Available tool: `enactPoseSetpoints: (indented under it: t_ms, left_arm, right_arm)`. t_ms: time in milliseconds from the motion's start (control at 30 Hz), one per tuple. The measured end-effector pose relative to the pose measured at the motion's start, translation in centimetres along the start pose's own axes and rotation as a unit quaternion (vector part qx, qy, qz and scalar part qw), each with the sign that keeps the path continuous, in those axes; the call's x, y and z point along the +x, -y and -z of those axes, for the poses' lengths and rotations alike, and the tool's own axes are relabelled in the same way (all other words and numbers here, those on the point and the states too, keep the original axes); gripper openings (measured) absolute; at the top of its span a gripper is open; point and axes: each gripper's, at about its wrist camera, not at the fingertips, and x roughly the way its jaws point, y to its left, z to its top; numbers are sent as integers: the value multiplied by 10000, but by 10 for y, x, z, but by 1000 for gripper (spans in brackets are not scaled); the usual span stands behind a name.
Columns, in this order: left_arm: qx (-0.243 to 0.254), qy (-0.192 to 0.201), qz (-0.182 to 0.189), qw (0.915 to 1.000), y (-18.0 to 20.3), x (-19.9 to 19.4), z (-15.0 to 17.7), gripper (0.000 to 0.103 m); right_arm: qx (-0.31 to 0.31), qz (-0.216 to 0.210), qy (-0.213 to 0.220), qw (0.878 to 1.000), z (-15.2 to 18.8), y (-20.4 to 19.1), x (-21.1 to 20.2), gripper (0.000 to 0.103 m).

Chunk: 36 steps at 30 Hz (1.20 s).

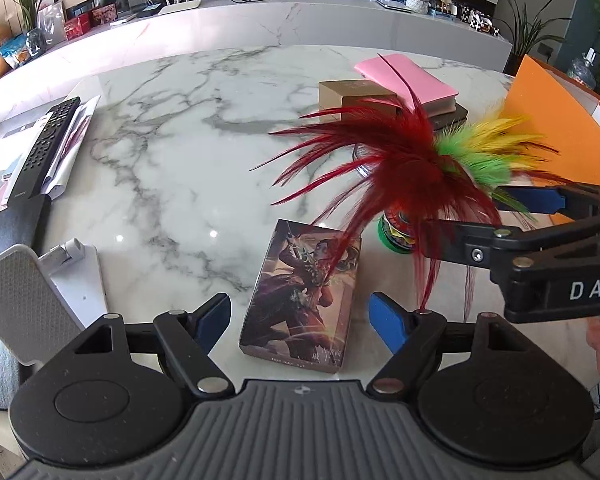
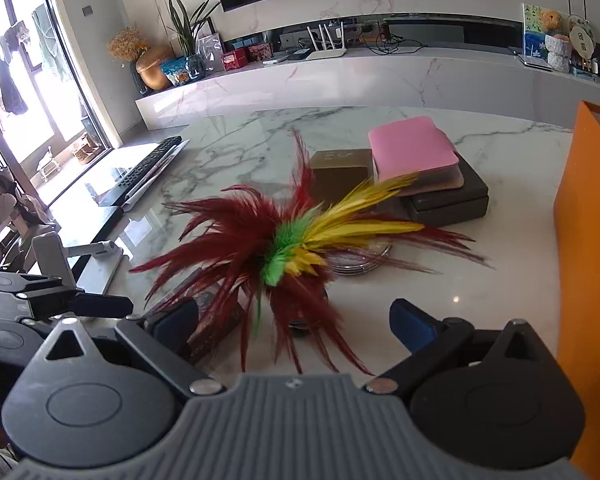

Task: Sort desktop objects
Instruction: 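Withdraw both tools and move toward the feather shuttlecock, then grasp the red-yellow feather shuttlecock with the right tool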

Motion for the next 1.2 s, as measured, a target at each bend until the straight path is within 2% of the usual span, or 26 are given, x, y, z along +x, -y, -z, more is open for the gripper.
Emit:
enactPoseSetpoints:
  t_ms: [267, 467, 600, 633, 700, 867, 933, 1200]
  left_arm:
    - [206, -140, -220, 9994, 7, 19, -5, 90]
    - [36, -237, -107, 9997, 2, 26, -4, 88]
    - [41, -188, -130, 9997, 0, 25, -4, 79]
    - [49, -172, -117, 9998, -1, 24, -3, 76]
    - [53, -161, -121, 9998, 0, 24, -3, 74]
    - [39, -145, -123, 9998, 0, 24, -3, 74]
    - [39, -145, -126, 9998, 0, 23, -3, 74]
    - [43, -122, -122, 9998, 0, 23, -3, 74]
  right_arm:
    - [272, 11, 103, 9996, -4, 6, 26, 102]
    - [119, 67, 243, 9996, -3, 6, 36, 99]
    - [-138, 132, 178, 9997, 1, 0, 42, 86]
    - [-219, 155, 163, 9995, 3, -2, 43, 78]
    - [-283, 144, 152, 9994, 4, -3, 43, 70]
    - [-450, 194, 227, 9985, 6, -6, 40, 64]
    - [-482, 154, 206, 9985, 6, -7, 41, 56]
    - [-639, 207, 250, 9974, 7, -11, 43, 41]
